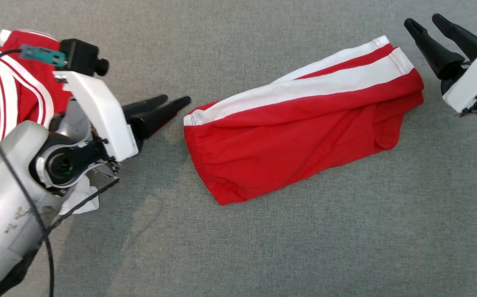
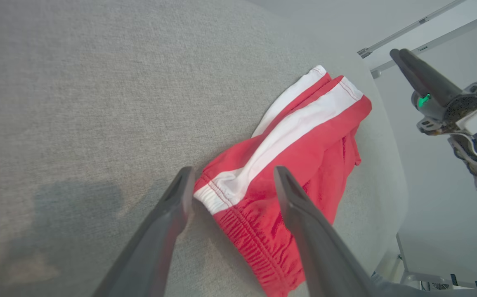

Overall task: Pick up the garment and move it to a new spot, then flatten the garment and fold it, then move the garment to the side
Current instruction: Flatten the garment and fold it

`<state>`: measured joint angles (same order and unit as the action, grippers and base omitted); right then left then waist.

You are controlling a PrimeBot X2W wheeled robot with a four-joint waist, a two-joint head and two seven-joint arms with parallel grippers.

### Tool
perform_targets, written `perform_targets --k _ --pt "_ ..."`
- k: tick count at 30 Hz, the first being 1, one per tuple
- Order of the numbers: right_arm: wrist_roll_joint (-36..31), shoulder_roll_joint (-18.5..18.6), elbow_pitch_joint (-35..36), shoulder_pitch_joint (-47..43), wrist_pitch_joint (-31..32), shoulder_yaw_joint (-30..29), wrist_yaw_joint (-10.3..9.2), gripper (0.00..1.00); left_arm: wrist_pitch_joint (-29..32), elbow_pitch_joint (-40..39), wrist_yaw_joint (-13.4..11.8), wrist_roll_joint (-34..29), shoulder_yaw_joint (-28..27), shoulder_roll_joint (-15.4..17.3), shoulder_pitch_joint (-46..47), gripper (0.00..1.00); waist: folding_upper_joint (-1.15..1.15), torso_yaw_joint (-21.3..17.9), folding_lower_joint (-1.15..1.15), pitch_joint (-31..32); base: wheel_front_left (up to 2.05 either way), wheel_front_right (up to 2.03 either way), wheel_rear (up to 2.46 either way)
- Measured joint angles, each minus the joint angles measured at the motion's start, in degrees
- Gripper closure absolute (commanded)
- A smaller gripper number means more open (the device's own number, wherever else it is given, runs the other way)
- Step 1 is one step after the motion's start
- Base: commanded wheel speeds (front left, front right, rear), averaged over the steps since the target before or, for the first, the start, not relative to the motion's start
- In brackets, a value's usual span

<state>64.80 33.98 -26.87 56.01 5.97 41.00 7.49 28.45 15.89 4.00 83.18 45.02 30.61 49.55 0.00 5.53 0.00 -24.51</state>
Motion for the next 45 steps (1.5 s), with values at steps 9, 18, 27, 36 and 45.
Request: perform_targets --k 9,18,27,36,45 --pt "0.26 2.23 -1.33 -4.72 -11.77 0.77 0.0 0.0 -11.36 -5.25 -0.34 -5.0 -3.19 4.42 -5.17 0.0 0.0 -0.15 0.0 5.46 0.0 0.0 0.0" --pt "0.74 1.63 -5.58 -10.2 -17.13 3.43 0.0 0.0 -24.3 -14.06 -7.45 -12.52 -3.45 5.92 -15.67 0.0 0.0 0.3 0.0 10.0 0.0 0.0 0.0" --pt "2.77 1.4 -10.48 -11.61 -17.03 8.09 0.0 0.0 -34.72 -20.58 -12.7 -15.91 -3.15 2.63 -24.16 0.0 0.0 3.74 0.0 10.5 0.0 0.0 0.0" --pt "6.12 2.05 -17.19 -9.48 -11.91 11.44 0.0 0.0 -37.38 -22.18 -13.08 -17.24 0.03 -0.97 -27.82 0.0 0.0 8.29 0.0 10.38 0.0 0.0 0.0" --pt "9.0 2.47 -22.91 -6.4 -7.12 12.82 0.0 0.0 -39.43 -20.82 -13.63 -21.68 2.61 -3.56 -27.54 0.0 0.0 11.49 0.0 8.84 0.0 0.0 0.0"
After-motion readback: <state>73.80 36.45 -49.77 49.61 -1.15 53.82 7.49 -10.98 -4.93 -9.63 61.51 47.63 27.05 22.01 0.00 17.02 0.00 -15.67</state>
